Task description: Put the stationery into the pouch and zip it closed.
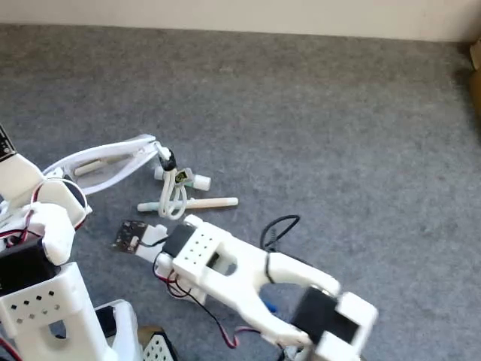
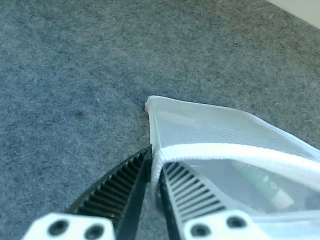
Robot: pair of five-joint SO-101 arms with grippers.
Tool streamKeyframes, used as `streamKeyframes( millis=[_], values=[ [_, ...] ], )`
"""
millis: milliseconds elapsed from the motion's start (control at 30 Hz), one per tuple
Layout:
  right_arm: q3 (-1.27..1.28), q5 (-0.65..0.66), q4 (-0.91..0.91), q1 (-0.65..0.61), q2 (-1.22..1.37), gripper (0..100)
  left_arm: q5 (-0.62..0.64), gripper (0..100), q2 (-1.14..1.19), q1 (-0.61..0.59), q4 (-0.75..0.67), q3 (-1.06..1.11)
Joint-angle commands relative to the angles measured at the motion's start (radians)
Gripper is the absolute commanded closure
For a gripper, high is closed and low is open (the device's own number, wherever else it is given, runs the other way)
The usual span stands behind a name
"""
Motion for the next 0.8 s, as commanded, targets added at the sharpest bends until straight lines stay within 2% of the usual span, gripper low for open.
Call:
streamKeyframes(
  millis=[0, 200, 533, 767],
  values=[
    [-0.008, -0.014, 0.045, 0.005, -0.182, 99.4, 0.005, 99, -0.001, -0.001, -0.026, -0.013],
    [-0.008, -0.132, 0.044, 0.033, -0.361, 99.4, 0.006, 99, -0.001, 0.047, -0.029, -0.019],
    [-0.008, -0.178, 0.039, 0.042, -0.599, 99.4, -0.043, 99, -0.001, 0.213, -0.023, -0.054],
    [-0.008, -0.180, 0.004, 0.136, -0.746, 99.4, -0.061, 99, -0.001, 0.291, -0.023, -0.058]
  ],
)
